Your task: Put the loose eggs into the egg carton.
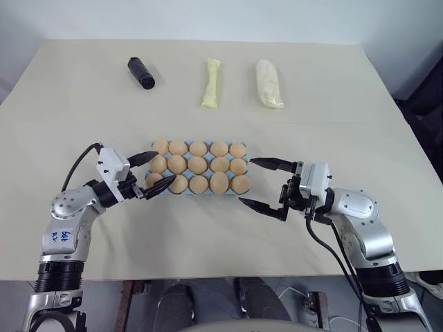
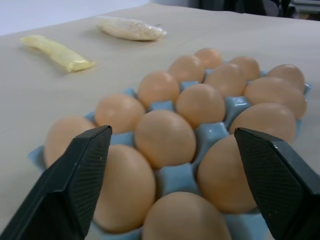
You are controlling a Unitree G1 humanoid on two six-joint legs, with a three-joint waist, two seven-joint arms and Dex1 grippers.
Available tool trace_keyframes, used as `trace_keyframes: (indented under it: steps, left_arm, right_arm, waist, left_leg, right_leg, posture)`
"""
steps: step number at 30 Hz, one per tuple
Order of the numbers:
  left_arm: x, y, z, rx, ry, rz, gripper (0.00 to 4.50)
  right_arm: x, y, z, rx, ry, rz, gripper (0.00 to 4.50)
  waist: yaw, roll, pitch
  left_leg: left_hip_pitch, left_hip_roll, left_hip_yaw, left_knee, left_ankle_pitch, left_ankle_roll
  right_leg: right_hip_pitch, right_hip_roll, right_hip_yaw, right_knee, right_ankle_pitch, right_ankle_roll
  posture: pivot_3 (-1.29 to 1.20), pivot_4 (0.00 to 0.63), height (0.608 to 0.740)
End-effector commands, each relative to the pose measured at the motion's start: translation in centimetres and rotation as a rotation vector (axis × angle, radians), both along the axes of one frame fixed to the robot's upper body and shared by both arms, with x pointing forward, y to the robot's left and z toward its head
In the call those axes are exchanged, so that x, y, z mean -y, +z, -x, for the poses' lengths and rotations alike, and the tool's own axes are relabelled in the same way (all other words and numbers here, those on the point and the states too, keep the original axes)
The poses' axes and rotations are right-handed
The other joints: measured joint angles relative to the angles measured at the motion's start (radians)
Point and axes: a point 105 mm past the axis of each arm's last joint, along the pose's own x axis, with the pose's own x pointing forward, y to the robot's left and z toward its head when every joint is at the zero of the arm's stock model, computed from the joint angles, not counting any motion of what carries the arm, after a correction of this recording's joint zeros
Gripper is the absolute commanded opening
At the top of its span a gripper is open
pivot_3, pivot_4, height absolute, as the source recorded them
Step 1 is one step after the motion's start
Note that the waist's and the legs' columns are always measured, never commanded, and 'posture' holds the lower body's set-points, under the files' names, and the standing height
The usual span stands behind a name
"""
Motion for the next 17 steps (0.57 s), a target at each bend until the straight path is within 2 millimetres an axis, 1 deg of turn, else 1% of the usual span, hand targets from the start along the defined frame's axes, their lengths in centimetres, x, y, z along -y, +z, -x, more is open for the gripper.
trace_keyframes:
  steps: [1,2,6,10,12,17]
  left_arm:
    - [-3.0,1.7,0.7,0.033,0.080,-0.016,4.04]
    - [-3.6,1.7,0.9,0.027,0.095,-0.022,4.04]
    - [-6.3,0.8,2.2,-0.023,0.142,-0.087,4.04]
    - [-8.4,0.0,2.6,-0.014,0.216,-0.163,4.04]
    - [-8.5,-0.1,2.5,0.000,0.235,-0.170,4.04]
    - [-8.4,0.1,2.2,0.033,0.257,-0.160,4.04]
  right_arm:
    - [0.8,1.0,0.1,0.040,-0.022,-0.012,4.50]
    - [1.0,0.9,0.1,0.036,-0.029,-0.009,4.50]
    - [2.4,0.8,-1.0,0.012,-0.111,-0.004,4.50]
    - [5.1,0.1,-2.6,-0.003,-0.217,0.032,4.50]
    - [5.5,-0.1,-2.7,-0.009,-0.224,0.036,4.50]
    - [5.7,-0.7,-2.5,-0.038,-0.218,0.039,4.50]
  waist:
    - [-0.001,0.000,0.000]
    - [-0.001,0.000,0.000]
    - [0.000,0.000,0.000]
    - [0.004,0.000,0.000]
    - [0.004,0.000,0.000]
    - [0.001,0.000,0.000]
  left_leg:
    - [0.000,0.000,0.000,0.000,0.000,0.000]
    - [0.000,0.000,0.000,0.000,0.000,0.000]
    - [0.000,0.000,0.001,-0.001,0.000,0.000]
    - [0.000,0.000,0.001,-0.001,0.000,0.000]
    - [0.000,-0.001,0.002,-0.001,0.000,0.001]
    - [0.000,0.000,0.002,-0.001,0.000,0.001]
  right_leg:
    - [0.000,0.000,0.000,0.000,0.000,0.000]
    - [0.000,0.000,0.000,0.000,0.000,0.000]
    - [-0.001,-0.001,0.000,-0.001,0.000,0.000]
    - [0.000,-0.001,0.000,-0.001,0.000,0.000]
    - [0.000,-0.001,0.000,-0.001,0.000,0.000]
    - [0.000,-0.001,0.000,-0.001,0.000,0.000]
  posture:
    - [0.00,0.150,0.740]
    - [0.00,0.150,0.740]
    - [0.00,0.150,0.740]
    - [0.00,0.150,0.740]
    - [0.00,0.150,0.740]
    - [0.00,0.150,0.740]
